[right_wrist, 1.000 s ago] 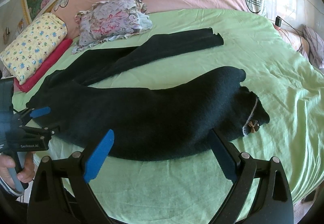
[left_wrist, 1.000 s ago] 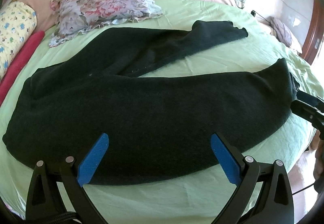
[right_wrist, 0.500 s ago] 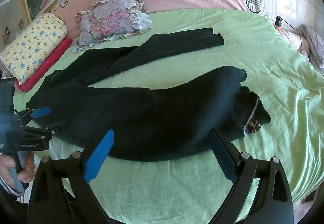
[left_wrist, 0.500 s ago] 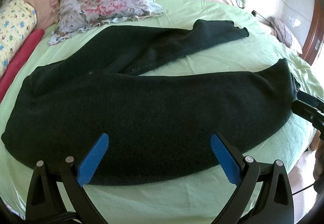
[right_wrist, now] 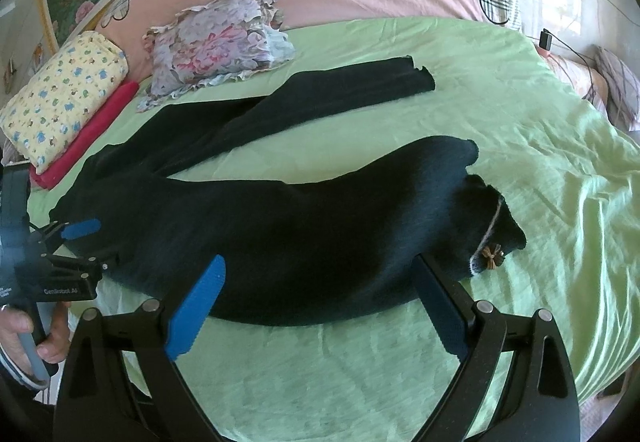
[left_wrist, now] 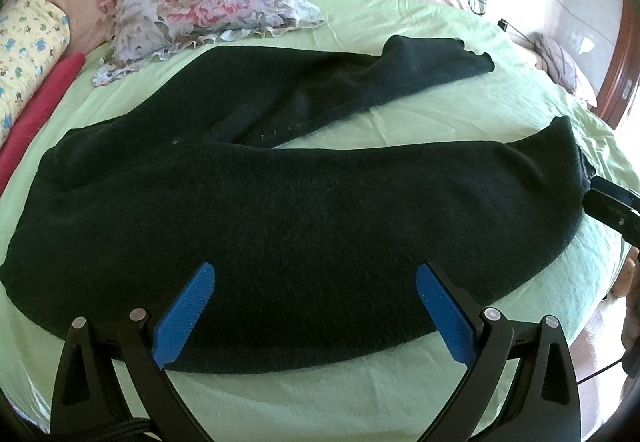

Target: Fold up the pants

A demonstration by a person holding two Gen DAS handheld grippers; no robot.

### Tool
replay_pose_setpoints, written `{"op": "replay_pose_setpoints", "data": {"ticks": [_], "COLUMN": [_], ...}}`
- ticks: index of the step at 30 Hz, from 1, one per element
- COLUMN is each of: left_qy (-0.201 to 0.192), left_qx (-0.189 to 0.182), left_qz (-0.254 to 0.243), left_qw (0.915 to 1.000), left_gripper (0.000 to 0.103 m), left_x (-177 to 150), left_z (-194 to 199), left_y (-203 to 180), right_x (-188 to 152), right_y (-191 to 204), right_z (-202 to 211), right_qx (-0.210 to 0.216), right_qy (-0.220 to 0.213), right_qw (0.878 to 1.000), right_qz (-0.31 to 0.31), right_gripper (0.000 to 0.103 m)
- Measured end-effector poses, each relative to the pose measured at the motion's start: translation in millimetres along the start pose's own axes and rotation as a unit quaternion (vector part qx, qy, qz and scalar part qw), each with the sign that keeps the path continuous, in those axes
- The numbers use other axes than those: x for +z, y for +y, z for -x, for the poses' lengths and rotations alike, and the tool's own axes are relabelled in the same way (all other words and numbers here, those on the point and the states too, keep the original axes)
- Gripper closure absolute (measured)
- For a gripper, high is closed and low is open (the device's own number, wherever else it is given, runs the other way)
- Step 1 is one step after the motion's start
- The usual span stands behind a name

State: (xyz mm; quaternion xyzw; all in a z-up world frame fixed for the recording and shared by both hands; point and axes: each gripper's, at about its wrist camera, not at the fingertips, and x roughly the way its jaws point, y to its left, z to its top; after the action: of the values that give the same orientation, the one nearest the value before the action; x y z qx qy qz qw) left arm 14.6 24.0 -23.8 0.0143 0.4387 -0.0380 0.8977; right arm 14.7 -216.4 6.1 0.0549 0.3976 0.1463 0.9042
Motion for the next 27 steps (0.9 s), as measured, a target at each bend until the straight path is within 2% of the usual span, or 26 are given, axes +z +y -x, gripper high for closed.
{"op": "replay_pose_setpoints", "data": {"ticks": [17, 27], "left_qy": [-0.001, -0.011], "left_qx": [-0.017, -0.006], "left_qz": [-0.006, -0.023], "left_qw": [0.9998, 0.9997], "left_gripper": [0.002, 0.002], "left_x": [15.7, 60.9], "left_z": [-3.2, -17.4], "left_y": [1.5, 13.5], "right_x": [10.3, 56.2], "right_y": [-8.1, -30.4], "right_z": [-7.6, -26.7], "right_qx": [0.012, 0.027], "right_qy": [0.003, 0.008], "right_qw": [1.0, 0.999], "right_qz": [-0.015, -0.032], "right_gripper": [0.009, 0.009]}}
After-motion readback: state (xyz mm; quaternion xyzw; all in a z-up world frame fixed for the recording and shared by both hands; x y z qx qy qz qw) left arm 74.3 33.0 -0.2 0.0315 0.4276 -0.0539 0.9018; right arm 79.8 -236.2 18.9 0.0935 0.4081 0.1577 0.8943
